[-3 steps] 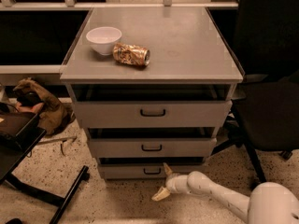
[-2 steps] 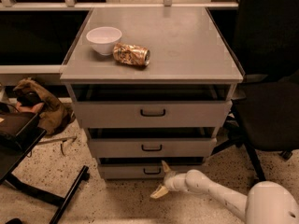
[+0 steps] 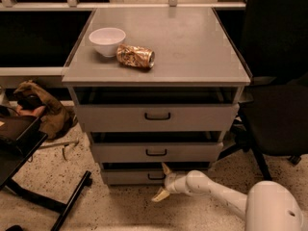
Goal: Open bottom drawer
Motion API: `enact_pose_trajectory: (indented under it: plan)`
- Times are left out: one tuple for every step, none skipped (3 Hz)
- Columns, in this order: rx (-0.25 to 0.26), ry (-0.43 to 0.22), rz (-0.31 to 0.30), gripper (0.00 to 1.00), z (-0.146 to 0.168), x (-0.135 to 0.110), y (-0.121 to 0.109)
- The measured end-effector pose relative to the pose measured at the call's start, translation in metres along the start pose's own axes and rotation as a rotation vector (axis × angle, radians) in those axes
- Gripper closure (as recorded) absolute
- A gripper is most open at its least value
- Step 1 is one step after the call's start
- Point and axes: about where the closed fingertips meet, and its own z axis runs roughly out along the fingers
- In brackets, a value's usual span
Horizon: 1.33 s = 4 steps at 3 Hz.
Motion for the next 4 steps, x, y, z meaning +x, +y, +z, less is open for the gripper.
enact_pose_trajectory:
  plan:
    - [-0.012, 0.016, 0.039, 0.00, 0.006, 0.016, 0.000]
    - [-0.014, 0.036, 0.064, 0.00, 0.011, 0.029, -0.004]
    - [-0.019, 0.044, 0.060, 0.00, 0.014, 0.029, -0.007]
    - [-0.035, 0.049, 0.033, 0.00, 0.028, 0.022, -0.017]
